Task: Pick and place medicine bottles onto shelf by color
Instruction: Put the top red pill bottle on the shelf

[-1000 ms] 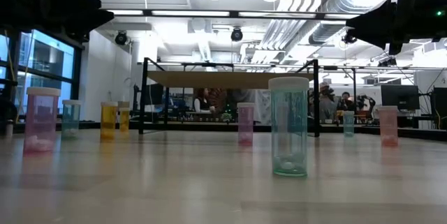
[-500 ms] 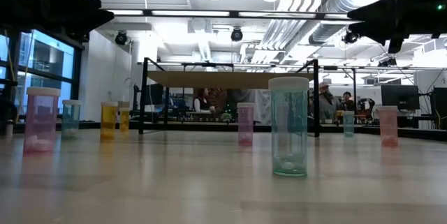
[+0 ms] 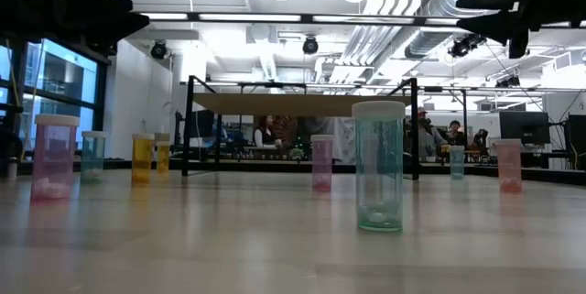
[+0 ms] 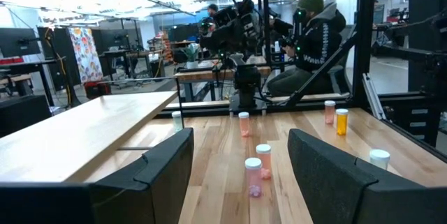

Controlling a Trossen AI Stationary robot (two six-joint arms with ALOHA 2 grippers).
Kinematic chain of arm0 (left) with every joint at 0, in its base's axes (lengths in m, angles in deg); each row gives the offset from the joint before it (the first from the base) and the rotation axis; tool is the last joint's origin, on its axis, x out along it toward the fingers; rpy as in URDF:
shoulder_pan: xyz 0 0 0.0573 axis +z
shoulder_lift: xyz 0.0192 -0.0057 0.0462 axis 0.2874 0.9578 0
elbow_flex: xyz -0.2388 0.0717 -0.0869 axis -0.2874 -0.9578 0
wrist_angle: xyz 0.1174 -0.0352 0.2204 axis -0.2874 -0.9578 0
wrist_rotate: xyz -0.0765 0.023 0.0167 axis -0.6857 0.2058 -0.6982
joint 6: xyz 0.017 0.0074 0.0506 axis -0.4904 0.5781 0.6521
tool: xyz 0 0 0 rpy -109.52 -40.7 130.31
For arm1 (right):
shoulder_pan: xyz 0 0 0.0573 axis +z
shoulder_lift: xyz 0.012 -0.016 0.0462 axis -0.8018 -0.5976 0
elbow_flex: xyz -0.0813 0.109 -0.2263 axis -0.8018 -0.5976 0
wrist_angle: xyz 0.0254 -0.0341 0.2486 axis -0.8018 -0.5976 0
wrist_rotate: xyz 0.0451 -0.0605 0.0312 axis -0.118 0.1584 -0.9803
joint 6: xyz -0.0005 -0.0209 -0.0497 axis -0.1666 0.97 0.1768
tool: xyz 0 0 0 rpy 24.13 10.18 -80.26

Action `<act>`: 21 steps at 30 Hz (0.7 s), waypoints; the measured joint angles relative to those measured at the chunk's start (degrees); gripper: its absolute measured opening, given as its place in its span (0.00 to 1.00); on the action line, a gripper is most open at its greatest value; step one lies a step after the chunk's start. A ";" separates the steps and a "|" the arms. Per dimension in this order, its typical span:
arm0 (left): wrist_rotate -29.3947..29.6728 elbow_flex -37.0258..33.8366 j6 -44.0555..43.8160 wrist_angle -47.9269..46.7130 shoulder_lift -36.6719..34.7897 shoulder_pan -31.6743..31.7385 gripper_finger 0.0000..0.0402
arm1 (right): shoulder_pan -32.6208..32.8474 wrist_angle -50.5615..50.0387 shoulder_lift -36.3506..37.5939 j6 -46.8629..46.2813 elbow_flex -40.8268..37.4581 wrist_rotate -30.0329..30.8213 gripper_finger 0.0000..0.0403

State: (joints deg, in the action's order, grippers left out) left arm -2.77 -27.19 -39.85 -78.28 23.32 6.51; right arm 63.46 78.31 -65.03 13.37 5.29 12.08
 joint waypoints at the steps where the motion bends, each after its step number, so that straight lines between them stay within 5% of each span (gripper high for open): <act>1: 0.02 0.01 0.00 -0.01 -0.01 0.00 0.56 | 0.02 -1.64 -1.28 -1.92 1.39 -0.28 0.48; 14: 0.02 0.00 0.00 -0.02 -0.01 0.00 0.56 | 0.02 -32.33 -20.02 -30.12 21.36 -3.27 0.48; 21: 0.00 0.02 0.00 0.00 -0.01 0.00 0.56 | 0.02 -43.44 -28.49 -44.92 23.66 -10.92 0.48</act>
State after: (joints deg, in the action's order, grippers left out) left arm -2.77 -27.17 -39.85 -78.28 23.31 6.51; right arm 63.48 34.87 -93.52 -31.55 28.95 1.16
